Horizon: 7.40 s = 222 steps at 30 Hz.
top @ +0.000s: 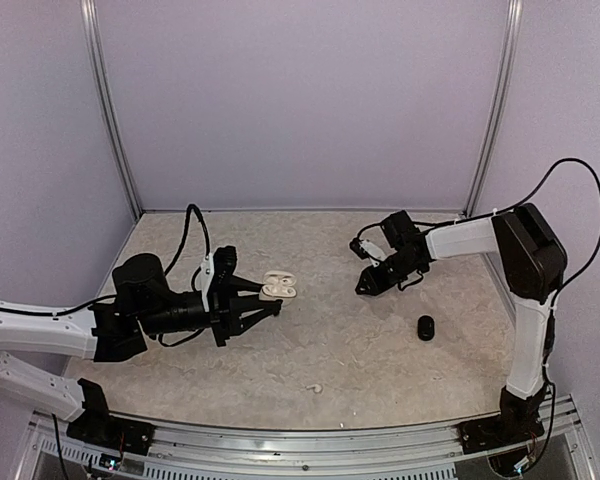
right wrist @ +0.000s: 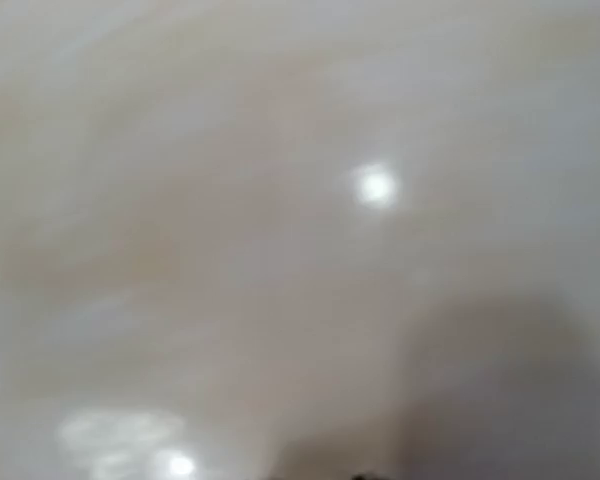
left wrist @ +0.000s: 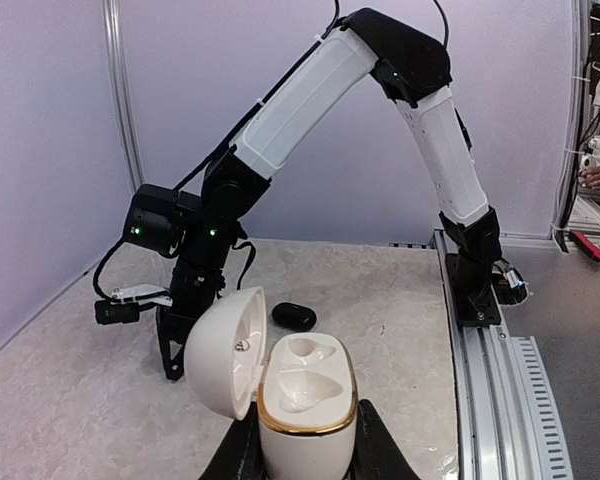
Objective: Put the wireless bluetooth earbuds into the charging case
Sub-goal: Move the left earbud to the center of the board, then pick up the left earbud from the center of the board, then insert the left earbud into the left side groove of the charging case.
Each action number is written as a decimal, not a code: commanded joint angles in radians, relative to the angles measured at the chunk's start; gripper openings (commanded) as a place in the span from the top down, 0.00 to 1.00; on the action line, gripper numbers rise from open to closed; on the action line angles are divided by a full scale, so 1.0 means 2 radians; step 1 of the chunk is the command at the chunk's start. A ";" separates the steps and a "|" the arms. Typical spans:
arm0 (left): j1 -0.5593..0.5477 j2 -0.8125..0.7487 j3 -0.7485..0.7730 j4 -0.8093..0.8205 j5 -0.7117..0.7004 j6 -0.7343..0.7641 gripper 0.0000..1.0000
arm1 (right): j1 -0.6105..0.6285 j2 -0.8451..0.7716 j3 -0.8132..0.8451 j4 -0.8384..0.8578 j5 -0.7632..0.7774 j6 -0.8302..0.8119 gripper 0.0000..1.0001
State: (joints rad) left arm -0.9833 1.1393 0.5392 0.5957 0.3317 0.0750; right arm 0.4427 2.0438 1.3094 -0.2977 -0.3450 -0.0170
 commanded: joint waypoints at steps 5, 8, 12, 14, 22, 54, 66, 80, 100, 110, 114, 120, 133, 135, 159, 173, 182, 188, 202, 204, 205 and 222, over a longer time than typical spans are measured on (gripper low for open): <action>-0.002 -0.006 -0.009 0.019 -0.002 -0.006 0.88 | 0.092 -0.082 -0.110 -0.063 -0.021 0.058 0.79; -0.002 -0.010 -0.010 0.019 -0.003 -0.007 0.87 | 0.120 -0.109 -0.136 -0.087 -0.001 0.074 0.79; -0.002 -0.012 -0.010 0.019 -0.002 -0.006 0.87 | 0.149 -0.129 -0.144 -0.128 0.040 0.089 0.76; -0.002 -0.012 -0.009 0.019 -0.001 -0.006 0.87 | 0.157 -0.128 -0.138 -0.150 0.054 0.091 0.67; -0.002 -0.016 -0.009 0.016 0.000 -0.005 0.87 | 0.165 -0.112 -0.058 -0.236 0.095 0.046 0.60; -0.007 -0.030 -0.011 0.010 -0.007 0.003 0.87 | 0.222 0.006 0.089 -0.374 0.127 -0.013 0.67; -0.007 -0.032 -0.015 0.010 -0.009 0.003 0.87 | 0.234 0.019 0.094 -0.383 0.141 -0.010 0.73; -0.001 -0.028 -0.024 0.037 -0.016 -0.007 0.88 | 0.205 -0.064 0.072 -0.287 0.085 0.006 0.82; -0.001 0.001 -0.050 0.158 -0.096 0.072 0.90 | 0.183 -0.328 -0.027 0.010 0.003 -0.025 0.83; -0.011 0.016 -0.048 0.189 -0.112 0.091 0.90 | 0.226 -0.376 -0.049 0.112 -0.078 -0.020 0.83; -0.014 0.023 -0.044 0.193 -0.117 0.096 0.90 | 0.237 -0.373 -0.055 0.147 -0.091 0.000 0.83; -0.025 0.035 -0.044 0.226 -0.161 0.098 0.90 | 0.258 -0.351 -0.060 0.203 -0.067 0.058 0.83; -0.037 0.081 -0.040 0.316 -0.229 0.110 0.91 | 0.264 -0.307 -0.054 0.270 -0.048 0.132 0.83; -0.038 0.087 -0.037 0.322 -0.230 0.113 0.90 | 0.264 -0.298 -0.049 0.272 -0.052 0.139 0.83; -0.041 0.136 -0.020 0.399 -0.270 0.127 0.91 | 0.271 -0.252 -0.041 0.342 -0.073 0.194 0.83; -0.043 0.138 -0.019 0.406 -0.270 0.123 0.91 | 0.284 -0.229 -0.027 0.346 -0.065 0.177 0.83; -0.042 0.141 -0.018 0.409 -0.271 0.122 0.91 | 0.289 -0.223 -0.027 0.360 -0.060 0.176 0.83; -0.043 0.141 -0.019 0.410 -0.271 0.122 0.91 | 0.290 -0.219 -0.026 0.365 -0.062 0.179 0.83; -0.042 0.135 -0.019 0.415 -0.270 0.121 0.91 | 0.290 -0.217 -0.039 0.348 -0.045 0.183 0.79; -0.043 0.133 -0.020 0.416 -0.271 0.120 0.91 | 0.290 -0.217 -0.041 0.347 -0.041 0.186 0.79; -0.043 0.133 -0.021 0.417 -0.272 0.119 0.91 | 0.290 -0.217 -0.043 0.348 -0.039 0.187 0.80; -0.044 0.138 -0.019 0.431 -0.294 0.121 0.91 | 0.291 -0.200 -0.043 0.356 -0.035 0.216 0.82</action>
State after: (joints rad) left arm -1.0622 1.4185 0.4767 1.3693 -0.2478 0.3180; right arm 1.0107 1.6196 1.2331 0.4660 -0.4412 0.3939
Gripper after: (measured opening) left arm 0.236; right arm 0.176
